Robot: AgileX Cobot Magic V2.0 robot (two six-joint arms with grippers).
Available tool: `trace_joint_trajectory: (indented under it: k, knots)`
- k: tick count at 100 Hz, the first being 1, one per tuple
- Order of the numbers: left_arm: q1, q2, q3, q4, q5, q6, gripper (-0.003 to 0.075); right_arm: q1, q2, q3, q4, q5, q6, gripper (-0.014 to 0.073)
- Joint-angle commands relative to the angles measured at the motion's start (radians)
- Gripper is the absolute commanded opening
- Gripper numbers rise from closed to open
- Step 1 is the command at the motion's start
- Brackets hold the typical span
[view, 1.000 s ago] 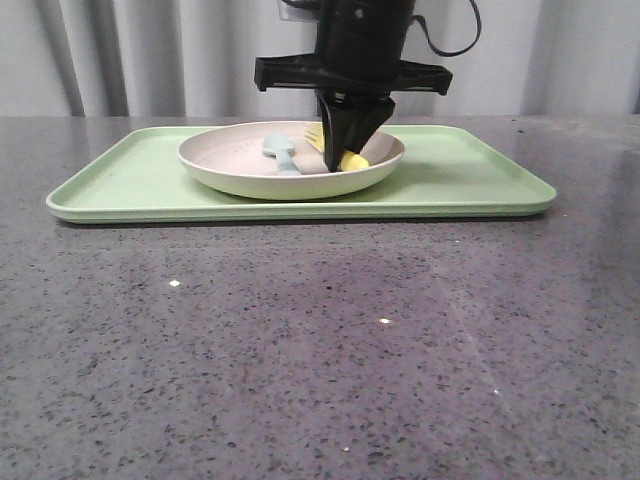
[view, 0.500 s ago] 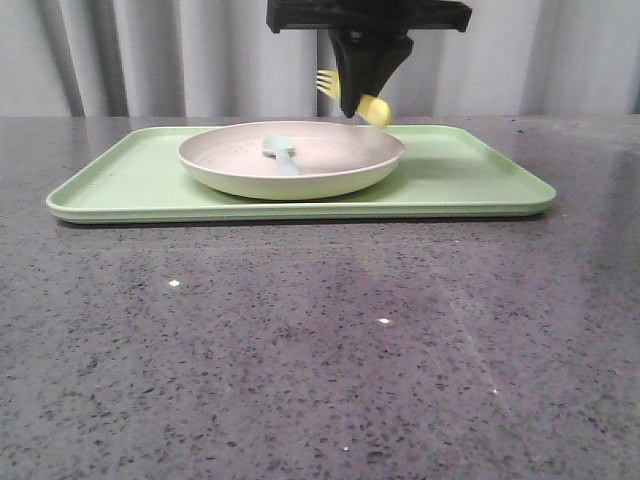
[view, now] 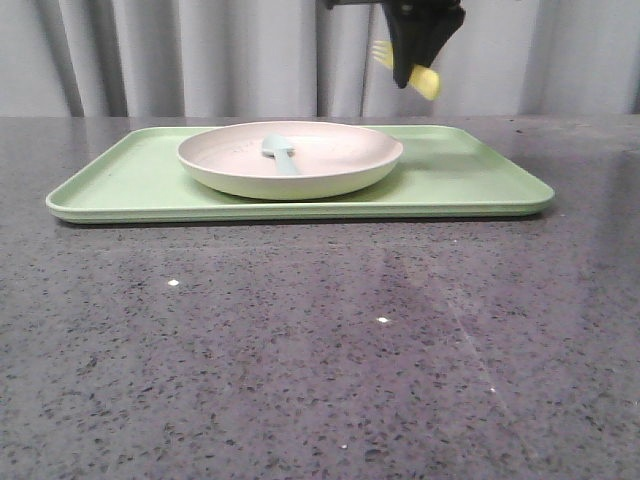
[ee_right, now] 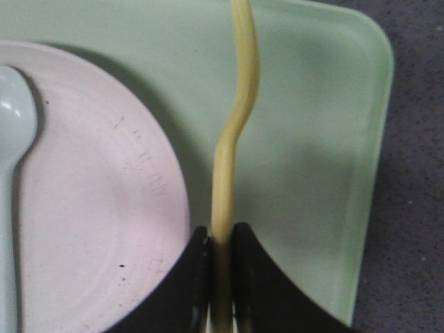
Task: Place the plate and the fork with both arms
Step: 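Lift the yellow fork out of the plate with the right gripper, then lower the fork onto the tray beside the plate and release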
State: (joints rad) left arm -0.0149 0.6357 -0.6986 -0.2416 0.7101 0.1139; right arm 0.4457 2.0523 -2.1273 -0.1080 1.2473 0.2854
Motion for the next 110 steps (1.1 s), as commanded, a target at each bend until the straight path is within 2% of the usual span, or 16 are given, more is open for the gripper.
trace_joint_trajectory:
  k: [1, 15, 58, 84, 98, 110]
  knots:
    - [0.003, 0.000, -0.028, -0.020, -0.078, -0.010, 0.0156, -0.028, -0.089, 0.001, -0.011, 0.100, 0.006, -0.0036]
    - [0.003, 0.000, -0.028, -0.020, -0.078, -0.010, 0.0156, -0.053, -0.098, 0.060, 0.045, 0.098, 0.006, -0.0036]
    - [0.003, 0.000, -0.028, -0.022, -0.078, -0.010, 0.0156, -0.054, -0.038, 0.079, 0.059, 0.096, 0.006, -0.0025]
    - [0.003, 0.000, -0.028, -0.024, -0.078, -0.010, 0.0156, -0.054, -0.022, 0.079, 0.079, 0.097, 0.006, 0.0153]
    - [0.003, 0.000, -0.028, -0.028, -0.078, -0.010, 0.0156, -0.054, -0.022, 0.079, 0.079, 0.097, 0.006, 0.0203]
    - [0.003, 0.000, -0.028, -0.028, -0.078, -0.010, 0.0156, -0.054, -0.022, 0.079, 0.079, 0.097, 0.006, 0.0206]
